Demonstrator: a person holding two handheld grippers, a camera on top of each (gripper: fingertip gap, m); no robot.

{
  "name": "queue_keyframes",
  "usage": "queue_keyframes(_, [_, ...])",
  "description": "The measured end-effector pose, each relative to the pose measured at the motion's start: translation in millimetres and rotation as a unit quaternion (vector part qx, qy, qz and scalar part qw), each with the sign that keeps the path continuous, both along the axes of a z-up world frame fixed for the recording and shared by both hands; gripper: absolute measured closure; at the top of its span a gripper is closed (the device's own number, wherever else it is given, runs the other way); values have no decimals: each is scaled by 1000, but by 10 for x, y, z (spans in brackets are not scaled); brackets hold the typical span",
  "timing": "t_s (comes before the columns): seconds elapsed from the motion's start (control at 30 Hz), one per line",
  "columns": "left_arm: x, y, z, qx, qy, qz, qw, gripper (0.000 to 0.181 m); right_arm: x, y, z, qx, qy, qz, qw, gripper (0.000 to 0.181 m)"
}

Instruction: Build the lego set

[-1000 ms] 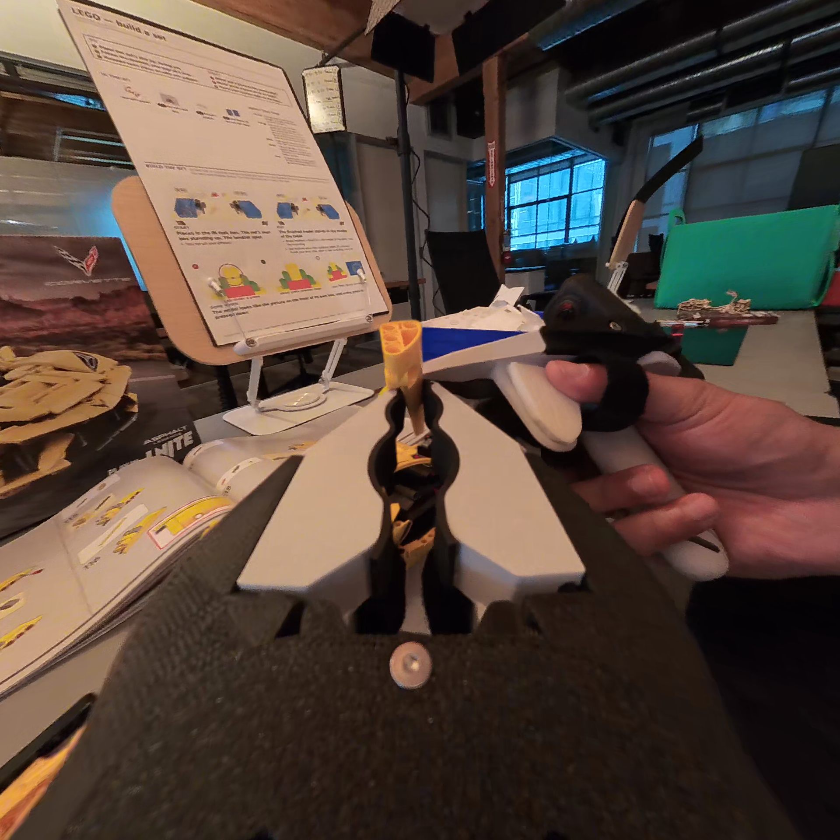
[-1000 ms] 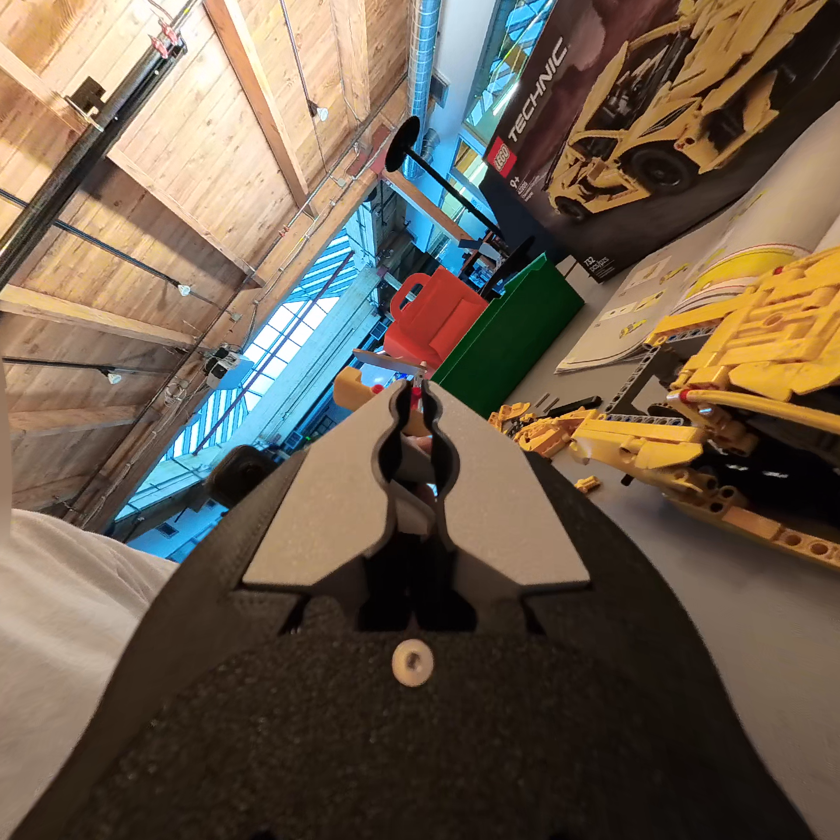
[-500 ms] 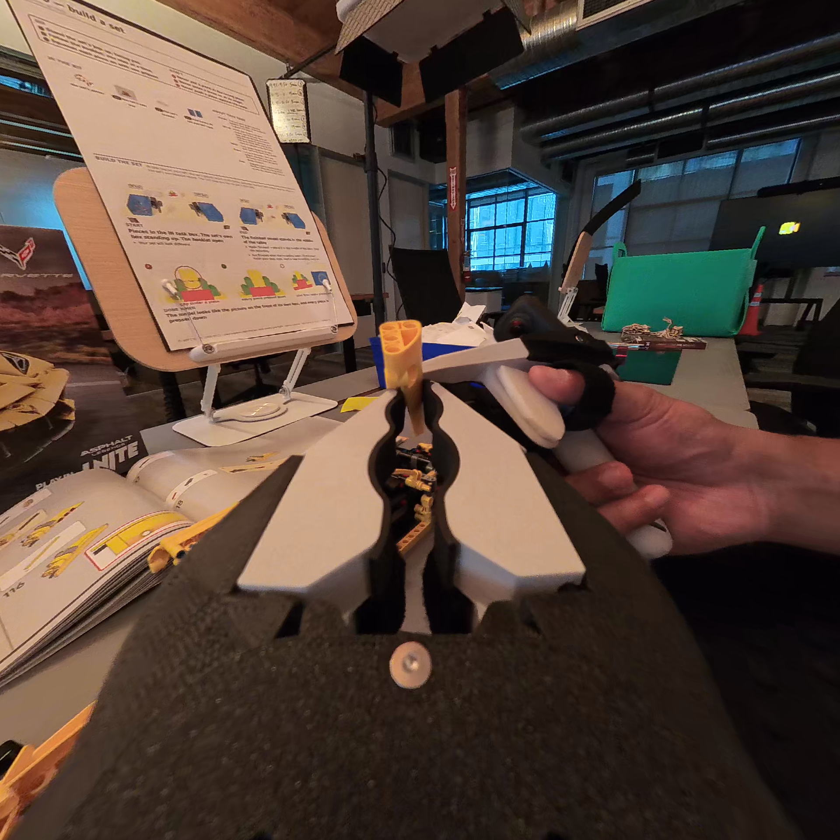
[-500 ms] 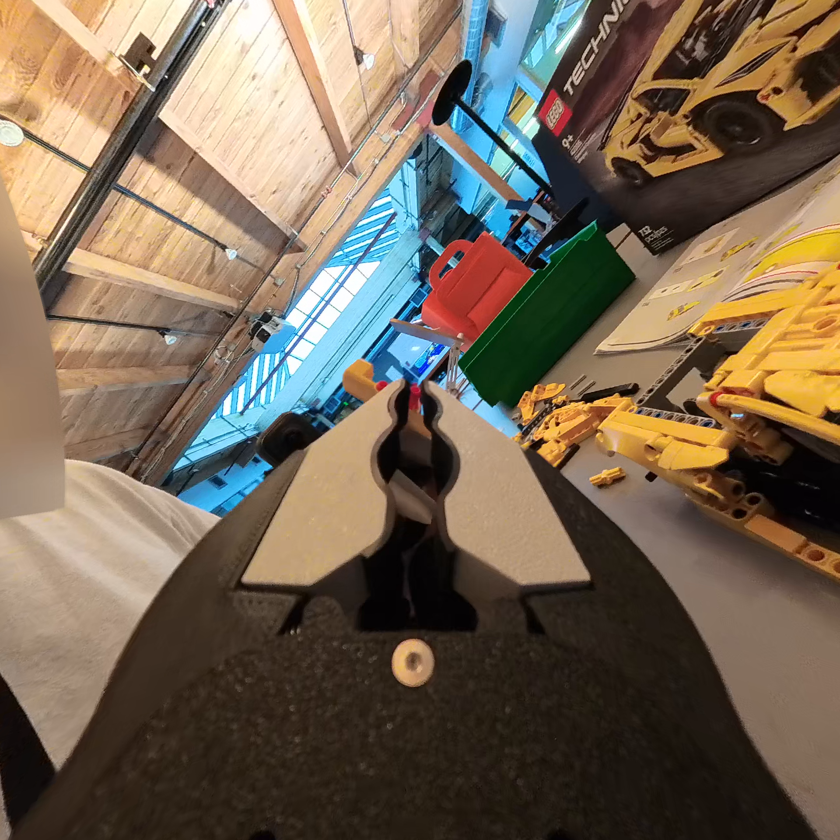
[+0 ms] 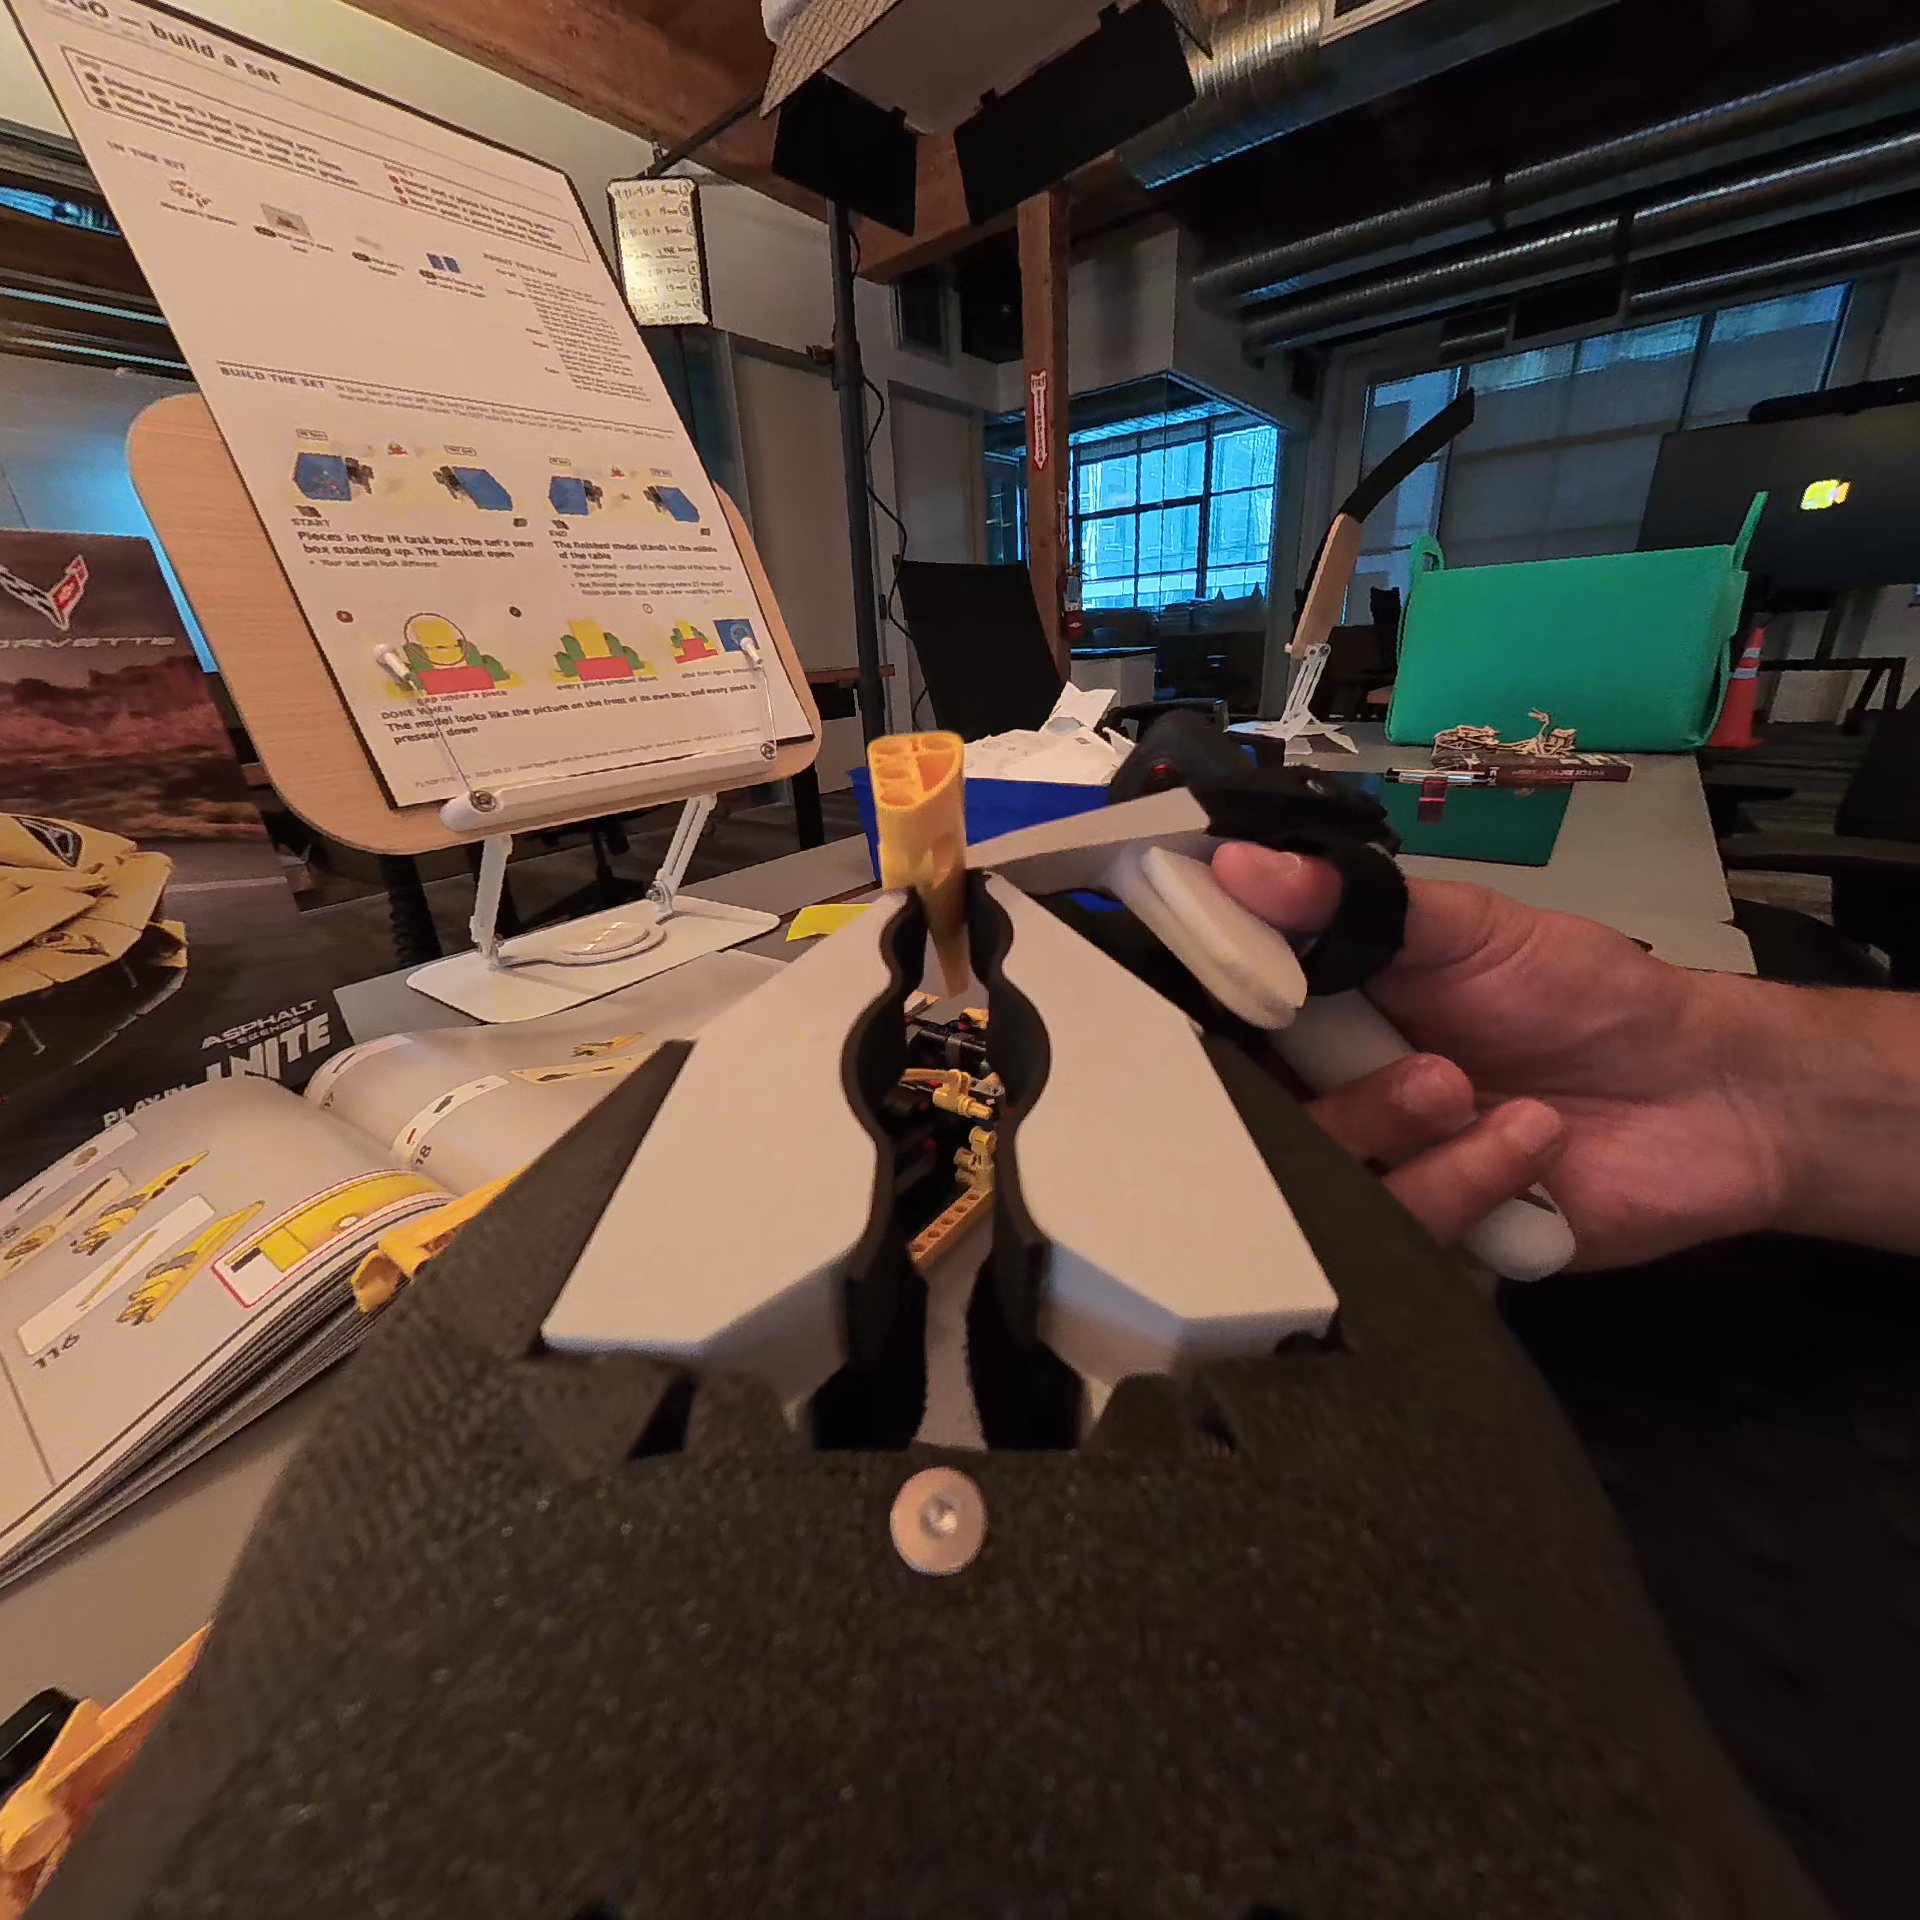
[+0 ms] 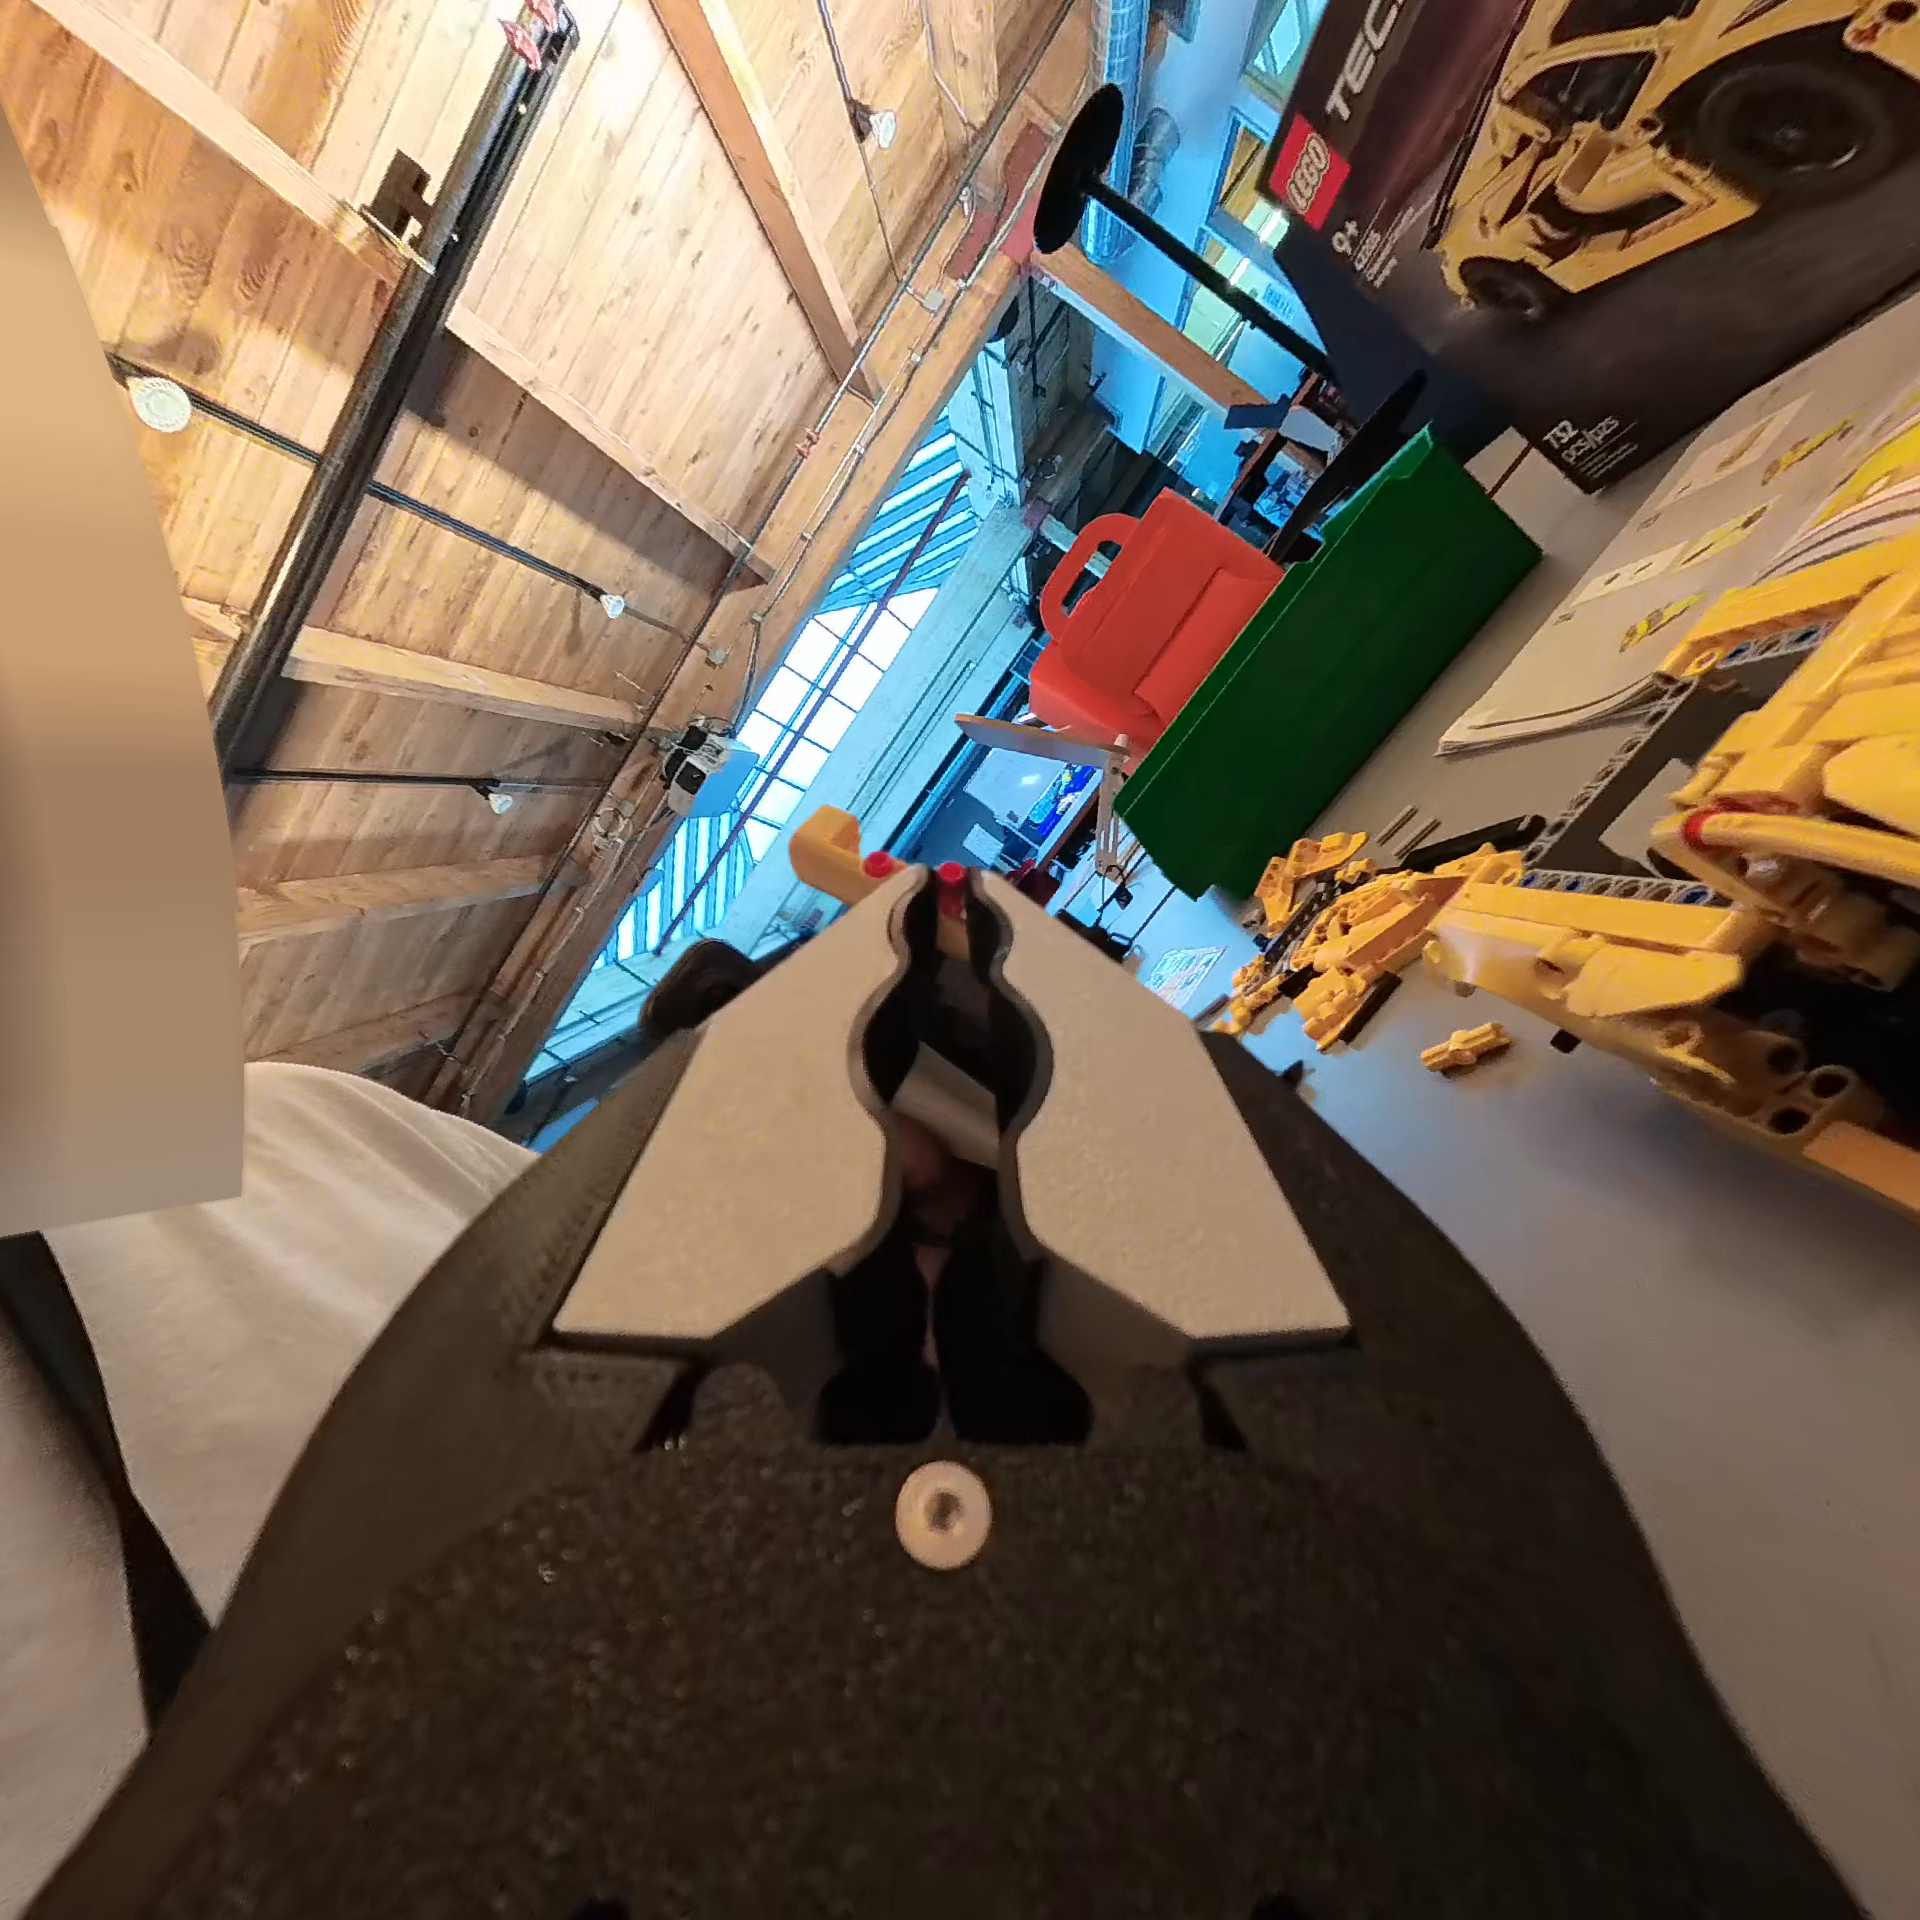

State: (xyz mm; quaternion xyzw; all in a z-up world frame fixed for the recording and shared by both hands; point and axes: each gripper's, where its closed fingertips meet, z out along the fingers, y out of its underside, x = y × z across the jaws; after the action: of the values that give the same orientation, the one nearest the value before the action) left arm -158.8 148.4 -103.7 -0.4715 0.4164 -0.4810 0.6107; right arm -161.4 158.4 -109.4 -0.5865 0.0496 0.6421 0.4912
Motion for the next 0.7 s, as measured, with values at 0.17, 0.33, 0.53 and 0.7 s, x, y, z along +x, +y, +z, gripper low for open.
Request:
queue_keyframes(0.17, [-25,-9,39,-4,-14,-6,1000,174,33,-7,16,17,-22,-13,1000,179])
queue_keyframes(0.33, [-51,-26,94,-5,-35,-14,999,174,38,-26,122,40,-15,-9,999,179])
queue_keyframes(0.53, [-73,-50,139,-27,-57,-39,997,174,-74,-51,145,69,-55,-1,996,179])
queue_keyframes(0.7, [-152,-121,276,-104,-122,-120,980,175,-139,-152,276,122,-49,30,991,179])
